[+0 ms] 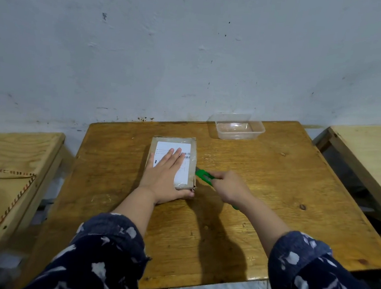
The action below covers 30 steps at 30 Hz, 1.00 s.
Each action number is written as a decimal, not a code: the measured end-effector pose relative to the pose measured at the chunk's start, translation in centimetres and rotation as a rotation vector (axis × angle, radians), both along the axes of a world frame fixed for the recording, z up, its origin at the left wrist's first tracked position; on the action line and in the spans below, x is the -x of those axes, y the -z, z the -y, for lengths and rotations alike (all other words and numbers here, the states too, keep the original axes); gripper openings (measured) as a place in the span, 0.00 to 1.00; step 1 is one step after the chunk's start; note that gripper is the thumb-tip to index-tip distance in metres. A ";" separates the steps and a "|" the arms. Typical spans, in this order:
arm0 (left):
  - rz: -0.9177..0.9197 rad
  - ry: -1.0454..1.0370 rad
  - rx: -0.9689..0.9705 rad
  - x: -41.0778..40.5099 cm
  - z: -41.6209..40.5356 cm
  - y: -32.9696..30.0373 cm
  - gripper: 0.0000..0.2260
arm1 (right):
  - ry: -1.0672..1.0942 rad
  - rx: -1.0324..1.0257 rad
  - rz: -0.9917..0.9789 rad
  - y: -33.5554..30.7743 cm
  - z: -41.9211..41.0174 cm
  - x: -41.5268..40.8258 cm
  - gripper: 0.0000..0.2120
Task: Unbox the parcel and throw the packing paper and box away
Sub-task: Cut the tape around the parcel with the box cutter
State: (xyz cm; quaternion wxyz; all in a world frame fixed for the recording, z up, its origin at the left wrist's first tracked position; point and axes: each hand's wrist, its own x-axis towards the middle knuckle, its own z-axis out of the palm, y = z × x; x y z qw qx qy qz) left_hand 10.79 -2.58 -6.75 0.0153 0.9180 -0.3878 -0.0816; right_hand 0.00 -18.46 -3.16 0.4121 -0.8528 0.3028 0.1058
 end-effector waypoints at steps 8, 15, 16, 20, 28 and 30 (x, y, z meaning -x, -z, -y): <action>-0.007 -0.008 0.010 0.1 -0.1 -0.2 0.52 | -0.024 0.079 -0.066 -0.9 -0.5 0.2 0.21; 0.042 0.014 0.005 -0.4 -3.4 -0.1 0.49 | 0.016 0.017 -0.040 -0.9 -0.5 0.6 0.22; 0.044 -0.002 0.016 -0.4 -3.8 0.0 0.49 | 0.017 0.011 -0.035 -0.9 -0.5 0.7 0.22; 0.027 -0.069 0.094 0.2 -3.8 0.8 0.48 | -0.027 0.025 -0.053 -0.5 -1.0 1.5 0.21; -0.050 -0.170 0.202 0.0 -1.1 0.7 0.48 | 0.002 0.207 -0.041 -0.9 0.6 3.6 0.20; -0.079 -0.146 0.227 -0.2 -1.7 0.6 0.49 | -0.022 0.247 -0.038 -1.3 1.2 4.1 0.21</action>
